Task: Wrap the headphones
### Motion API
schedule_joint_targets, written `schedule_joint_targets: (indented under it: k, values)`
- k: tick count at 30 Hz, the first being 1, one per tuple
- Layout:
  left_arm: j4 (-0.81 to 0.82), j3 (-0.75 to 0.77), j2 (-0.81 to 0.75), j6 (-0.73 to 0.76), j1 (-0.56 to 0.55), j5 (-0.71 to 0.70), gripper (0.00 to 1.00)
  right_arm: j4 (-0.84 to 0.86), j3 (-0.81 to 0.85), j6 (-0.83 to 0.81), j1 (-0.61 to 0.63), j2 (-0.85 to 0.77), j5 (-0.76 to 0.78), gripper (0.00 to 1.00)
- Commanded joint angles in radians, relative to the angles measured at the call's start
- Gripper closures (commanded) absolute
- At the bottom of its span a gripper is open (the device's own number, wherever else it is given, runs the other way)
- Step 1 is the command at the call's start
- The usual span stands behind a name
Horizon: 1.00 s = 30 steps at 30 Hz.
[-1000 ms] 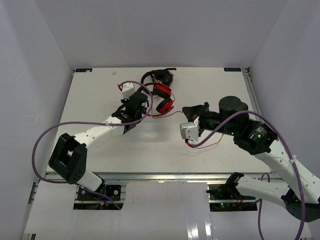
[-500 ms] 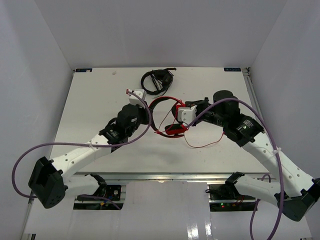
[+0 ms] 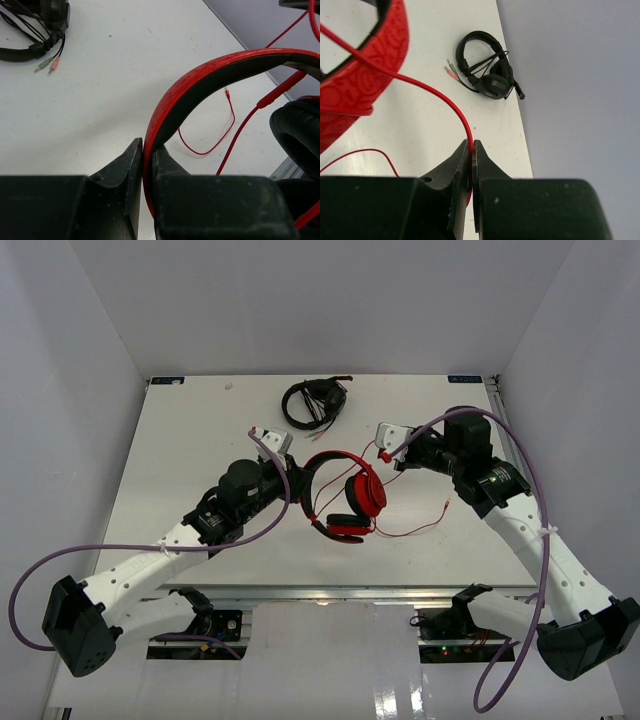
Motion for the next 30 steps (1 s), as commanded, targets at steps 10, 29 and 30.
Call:
schedule_joint_targets:
  k: [10, 29, 30]
  values:
    - [-0.019, 0.029, -0.111, -0.049, -0.005, 0.025, 1.0, 0.139, -0.065, 0.241, -0.136, -0.003, -0.144, 0.92]
    - [-0.185, 0.118, -0.1, -0.063, -0.004, -0.127, 1.0, 0.291, -0.124, 0.589, -0.29, -0.023, -0.491, 0.92]
    - [-0.187, 0.114, -0.098, -0.062, -0.004, -0.13, 1.0, 0.298, -0.116, 0.594, -0.294, -0.022, -0.494, 0.92]
